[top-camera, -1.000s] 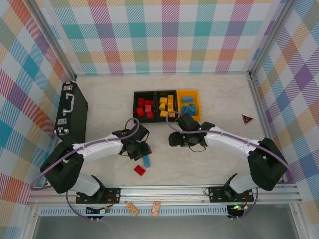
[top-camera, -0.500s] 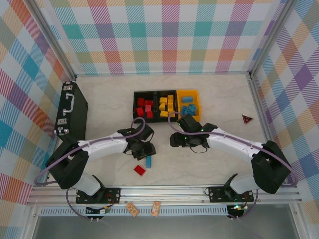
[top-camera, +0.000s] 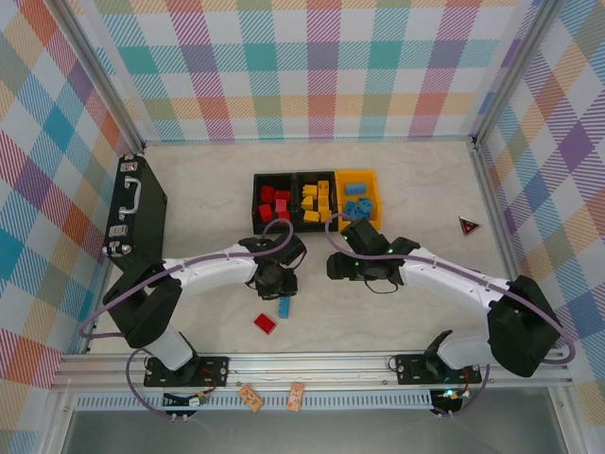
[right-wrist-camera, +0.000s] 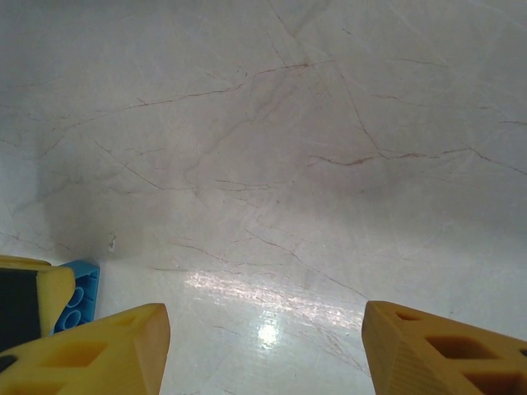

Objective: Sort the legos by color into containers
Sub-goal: Pick up the lego from the middle-left of the table.

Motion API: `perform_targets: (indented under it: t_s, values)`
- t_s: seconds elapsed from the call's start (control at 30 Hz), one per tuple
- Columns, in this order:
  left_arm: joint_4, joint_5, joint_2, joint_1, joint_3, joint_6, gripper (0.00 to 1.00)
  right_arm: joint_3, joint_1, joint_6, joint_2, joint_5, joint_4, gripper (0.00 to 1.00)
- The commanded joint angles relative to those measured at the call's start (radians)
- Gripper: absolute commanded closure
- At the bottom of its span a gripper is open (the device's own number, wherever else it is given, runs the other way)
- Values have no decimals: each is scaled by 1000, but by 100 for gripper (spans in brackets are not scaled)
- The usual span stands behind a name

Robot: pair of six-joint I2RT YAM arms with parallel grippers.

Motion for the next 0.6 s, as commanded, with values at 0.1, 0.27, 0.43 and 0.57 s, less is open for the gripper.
perform_targets:
  t_s: [0.1,0.27,0.43,0.57]
  values:
    - [-63,-48,51,-28,28,26,83,-24,-15,22,-31,14,-18,36]
    - [-64,-56,79,-34,43,28,71,-22,-20,20,-39,14,-22,36]
    - [-68,-66,81,-36,53,32,75,-29,-24,19,-48,14,-24,36]
    - [-76,-75,85,-36,62,42,86,-30,-26,21,-53,14,-25,36]
